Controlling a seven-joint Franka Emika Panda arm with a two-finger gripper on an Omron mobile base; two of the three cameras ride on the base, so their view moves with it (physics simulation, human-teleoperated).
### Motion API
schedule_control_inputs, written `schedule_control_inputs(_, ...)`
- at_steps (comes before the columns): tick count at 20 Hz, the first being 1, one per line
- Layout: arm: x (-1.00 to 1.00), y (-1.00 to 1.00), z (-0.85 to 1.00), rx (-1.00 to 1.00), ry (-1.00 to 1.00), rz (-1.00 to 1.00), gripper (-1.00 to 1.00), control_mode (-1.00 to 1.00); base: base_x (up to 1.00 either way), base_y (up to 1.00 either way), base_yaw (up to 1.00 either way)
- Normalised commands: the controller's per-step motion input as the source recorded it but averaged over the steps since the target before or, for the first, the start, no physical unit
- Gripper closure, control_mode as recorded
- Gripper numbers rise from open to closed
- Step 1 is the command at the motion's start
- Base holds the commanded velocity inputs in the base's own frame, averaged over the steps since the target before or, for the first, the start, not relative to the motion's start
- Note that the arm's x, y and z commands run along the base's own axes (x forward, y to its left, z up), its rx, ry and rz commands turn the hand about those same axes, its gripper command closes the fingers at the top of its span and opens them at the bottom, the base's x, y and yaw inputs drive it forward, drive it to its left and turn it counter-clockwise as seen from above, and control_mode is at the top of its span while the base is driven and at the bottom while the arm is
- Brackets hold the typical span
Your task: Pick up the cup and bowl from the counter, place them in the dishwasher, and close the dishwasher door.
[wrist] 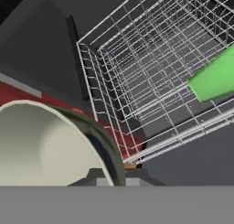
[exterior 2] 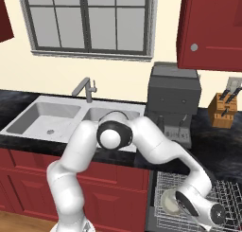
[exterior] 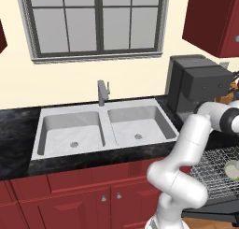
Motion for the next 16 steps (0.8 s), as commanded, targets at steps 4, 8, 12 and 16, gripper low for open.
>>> schedule_control_inputs(4,0.01,0.01,-0.31,-0.2,0.0,-0.01,1.0,-1.0,0.0,0.0,0.0)
schedule_control_inputs(8,0.0,0.01,-0.24,-0.19,0.0,-0.02,1.0,-1.0,0.0,0.0,0.0)
schedule_control_inputs(12,0.01,0.0,-0.17,-0.17,0.0,-0.03,1.0,-1.0,0.0,0.0,0.0)
schedule_control_inputs(16,0.11,0.0,-0.1,-0.1,0.0,-0.06,1.0,-1.0,0.0,0.0,0.0)
